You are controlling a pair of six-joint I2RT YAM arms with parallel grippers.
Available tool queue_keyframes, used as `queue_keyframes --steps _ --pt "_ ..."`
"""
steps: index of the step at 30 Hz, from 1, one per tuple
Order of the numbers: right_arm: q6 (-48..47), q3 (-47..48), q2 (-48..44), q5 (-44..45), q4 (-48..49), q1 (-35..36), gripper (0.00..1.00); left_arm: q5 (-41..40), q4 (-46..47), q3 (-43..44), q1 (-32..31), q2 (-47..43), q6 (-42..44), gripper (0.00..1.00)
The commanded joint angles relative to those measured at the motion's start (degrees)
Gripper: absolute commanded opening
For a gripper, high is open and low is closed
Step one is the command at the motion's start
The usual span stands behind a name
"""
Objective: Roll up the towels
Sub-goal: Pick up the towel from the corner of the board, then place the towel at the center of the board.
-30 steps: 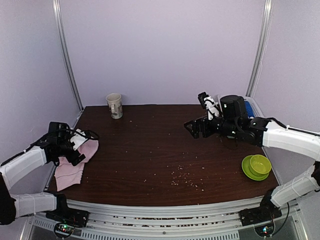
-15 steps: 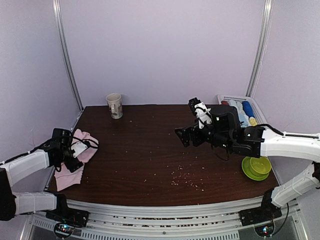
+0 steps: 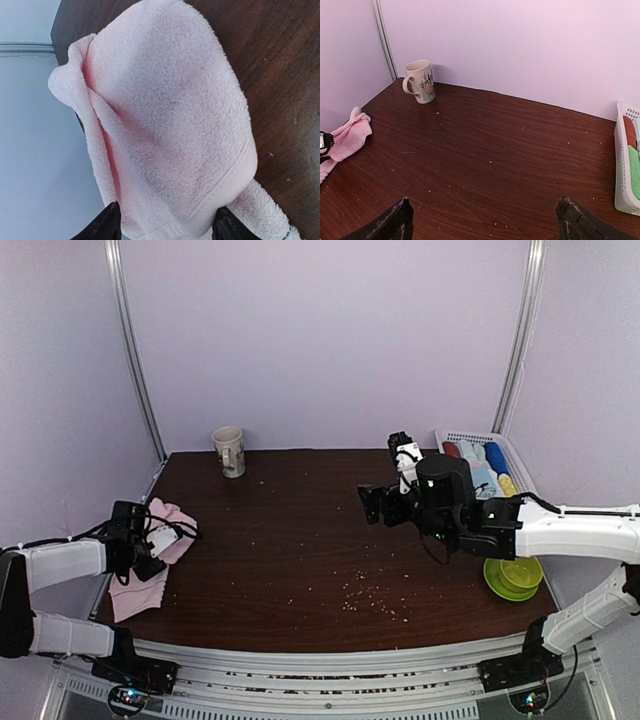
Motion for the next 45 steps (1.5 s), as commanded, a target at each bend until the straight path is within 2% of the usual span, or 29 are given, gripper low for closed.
queue_keyframes --steps 1,4,7,11,14,17,19,24,26,29,35,40,42,45 --pt "-0.4 -2.4 -1.8 1.2 3.1 0.4 1.0 -0.7 5.3 -1.0 0.4 1.6 0.9 0.6" --pt "0.4 -4.3 -1.9 3.1 3.0 0.1 1.0 -0.9 5.8 -1.3 0.4 2.2 1.4 0.49" --pt "-0.6 -4.3 -1.2 -1.7 3.0 0.1 1.0 0.0 4.9 -0.5 0.5 1.7 1.3 0.29" --pt "-3.6 -5.1 0.8 -6.9 6.1 0.2 0.92 4.7 -2.7 5.4 0.4 0.1 -0.3 0.0" --pt "-7.6 -2.6 4.6 -9.0 4.7 2.1 0.86 12.4 -10.7 11.0 0.4 -1.9 -1.2 0.0" --pt "-13.8 -1.6 8.2 -5.2 7.0 7.0 0.86 23.5 -19.1 17.9 0.1 -2.4 -1.8 0.0" --pt "-16.4 -1.4 10.6 -3.0 9.5 9.2 0.86 29.4 -24.7 23.4 -0.7 -1.2 -2.6 0.0" --pt "-19.5 -1.7 14.0 -7.1 16.0 11.1 0.85 49.8 -36.5 38.0 -3.6 4.4 -6.1 0.0" --pt "-20.4 -0.3 16.2 -6.9 17.1 12.4 0.84 55.3 -38.6 42.3 -5.3 6.7 -8.7 0.0" --pt "-21.8 4.4 20.2 -3.0 17.3 15.4 0.84 58.2 -39.7 46.3 -9.3 9.5 -11.7 0.0" --pt "-29.7 10.2 26.0 2.4 22.9 21.8 0.82 61.7 -38.2 48.3 -14.3 13.0 -15.4 0.0" --pt "-47.1 11.4 30.3 8.3 23.6 28.5 0.82 60.9 -37.5 49.8 -18.2 18.6 -16.6 0.0" --pt "-53.0 11.4 31.4 9.8 20.7 30.2 0.82 60.0 -37.3 50.7 -21.2 21.6 -17.0 0.0" --pt "-53.4 13.5 31.1 6.3 9.7 31.2 0.82 58.9 -37.3 52.6 -26.6 26.4 -16.9 0.0"
